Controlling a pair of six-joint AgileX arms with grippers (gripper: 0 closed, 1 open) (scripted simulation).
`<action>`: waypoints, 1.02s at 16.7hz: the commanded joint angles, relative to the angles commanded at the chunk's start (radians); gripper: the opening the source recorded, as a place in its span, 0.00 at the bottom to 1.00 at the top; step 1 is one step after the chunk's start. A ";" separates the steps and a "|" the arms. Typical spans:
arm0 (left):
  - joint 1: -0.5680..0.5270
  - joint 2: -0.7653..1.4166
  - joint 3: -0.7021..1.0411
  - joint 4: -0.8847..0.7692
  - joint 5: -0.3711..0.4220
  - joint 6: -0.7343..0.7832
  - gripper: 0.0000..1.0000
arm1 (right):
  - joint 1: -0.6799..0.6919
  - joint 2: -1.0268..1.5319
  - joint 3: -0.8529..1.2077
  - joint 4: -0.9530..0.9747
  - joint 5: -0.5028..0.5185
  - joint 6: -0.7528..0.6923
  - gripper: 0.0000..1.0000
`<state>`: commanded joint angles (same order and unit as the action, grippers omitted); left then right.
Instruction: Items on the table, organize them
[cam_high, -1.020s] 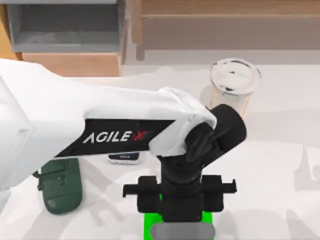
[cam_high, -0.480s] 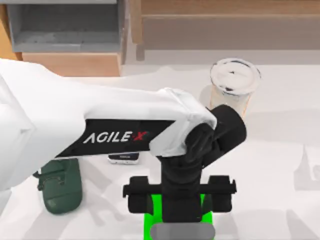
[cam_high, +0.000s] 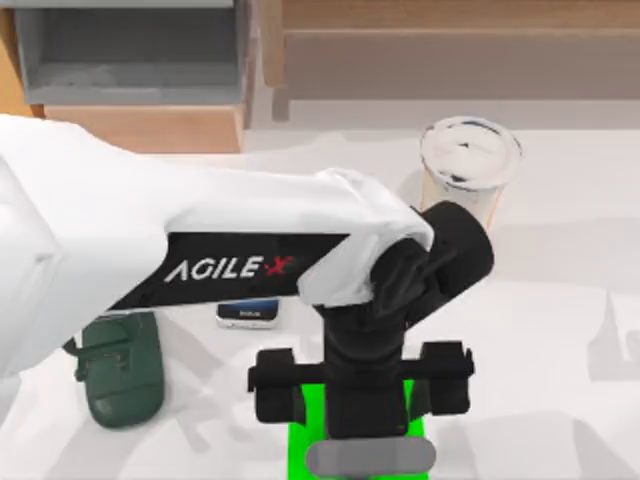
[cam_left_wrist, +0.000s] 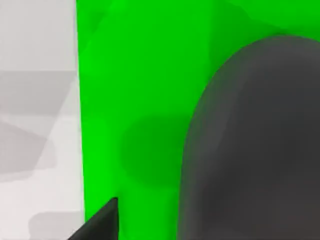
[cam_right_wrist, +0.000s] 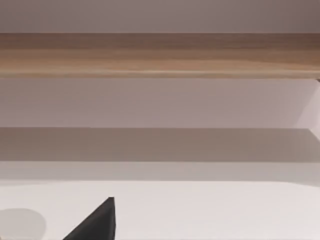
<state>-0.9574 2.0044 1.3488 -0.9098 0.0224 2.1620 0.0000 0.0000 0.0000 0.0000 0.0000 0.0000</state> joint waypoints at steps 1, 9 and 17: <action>0.010 0.002 0.015 -0.002 0.001 -0.030 1.00 | 0.000 0.000 0.000 0.000 0.000 0.000 1.00; 0.181 0.103 0.201 -0.054 0.029 -0.638 1.00 | 0.000 0.000 0.000 0.000 0.000 0.000 1.00; 0.363 0.233 0.381 -0.171 0.074 -1.614 1.00 | 0.000 0.000 0.000 0.000 0.000 0.000 1.00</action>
<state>-0.5946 2.2378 1.7298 -1.0807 0.0962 0.5480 0.0000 0.0000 0.0000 0.0000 0.0000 0.0000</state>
